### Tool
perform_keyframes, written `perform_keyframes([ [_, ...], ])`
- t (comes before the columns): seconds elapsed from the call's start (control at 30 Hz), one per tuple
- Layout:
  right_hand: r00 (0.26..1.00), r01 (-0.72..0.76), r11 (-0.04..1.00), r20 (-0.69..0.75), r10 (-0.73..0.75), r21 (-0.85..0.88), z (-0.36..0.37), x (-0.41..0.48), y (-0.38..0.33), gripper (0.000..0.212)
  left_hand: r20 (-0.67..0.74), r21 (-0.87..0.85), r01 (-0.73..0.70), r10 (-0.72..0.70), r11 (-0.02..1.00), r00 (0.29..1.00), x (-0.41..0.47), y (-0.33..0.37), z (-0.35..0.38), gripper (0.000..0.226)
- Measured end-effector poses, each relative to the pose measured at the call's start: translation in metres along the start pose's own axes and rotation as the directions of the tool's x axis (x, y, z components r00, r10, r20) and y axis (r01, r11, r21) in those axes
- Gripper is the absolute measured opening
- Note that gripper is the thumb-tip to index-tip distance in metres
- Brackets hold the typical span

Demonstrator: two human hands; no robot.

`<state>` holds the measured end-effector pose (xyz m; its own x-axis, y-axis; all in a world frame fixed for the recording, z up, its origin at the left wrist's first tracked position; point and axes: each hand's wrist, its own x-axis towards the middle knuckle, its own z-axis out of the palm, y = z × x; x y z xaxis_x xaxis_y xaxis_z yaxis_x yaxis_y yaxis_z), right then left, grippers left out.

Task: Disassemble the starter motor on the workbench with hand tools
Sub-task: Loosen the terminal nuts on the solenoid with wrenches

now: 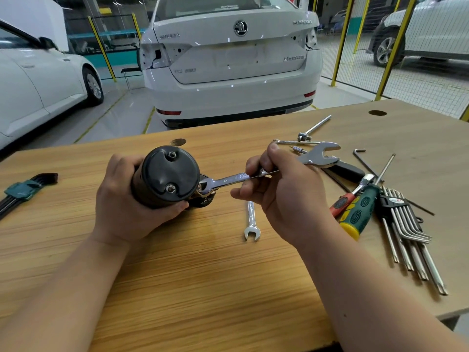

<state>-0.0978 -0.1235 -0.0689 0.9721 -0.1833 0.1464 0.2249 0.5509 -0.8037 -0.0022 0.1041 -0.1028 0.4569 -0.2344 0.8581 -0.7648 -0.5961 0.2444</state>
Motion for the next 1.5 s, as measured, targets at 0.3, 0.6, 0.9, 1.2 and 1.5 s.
perform_keyframes([
  [0.3, 0.995, 0.033, 0.994, 0.094, -0.023, -0.103, -0.007, 0.009, 0.002, 0.042, -0.002, 0.003, -0.005, 0.005, 1.0, 1.0, -0.001, -0.001, 0.001, 0.077],
  [0.6, 0.924, 0.014, 0.854, 0.333, 0.188, -0.52, 0.01, 0.061, -0.046, 0.033, 0.017, 0.0, 0.012, -0.012, 1.0, 1.0, 0.001, 0.001, -0.002, 0.078],
  [0.9, 0.82, 0.0, 0.722, 0.414, 0.396, -0.691, 0.026, 0.078, -0.067, 0.04, -0.005, 0.007, 0.011, -0.011, 1.0, 1.0, 0.0, -0.001, 0.0, 0.079],
  [1.2, 0.979, -0.029, 0.976, 0.192, 0.072, -0.216, -0.01, 0.038, -0.038, 0.048, 0.021, -0.026, 0.037, -0.037, 0.999, 0.999, 0.0, -0.001, -0.002, 0.079],
  [1.5, 0.992, -0.109, 0.993, 0.068, 0.106, 0.052, -0.013, 0.009, 0.0, 0.049, 0.025, -0.023, 0.031, -0.03, 0.999, 0.999, 0.001, 0.004, -0.003, 0.074],
])
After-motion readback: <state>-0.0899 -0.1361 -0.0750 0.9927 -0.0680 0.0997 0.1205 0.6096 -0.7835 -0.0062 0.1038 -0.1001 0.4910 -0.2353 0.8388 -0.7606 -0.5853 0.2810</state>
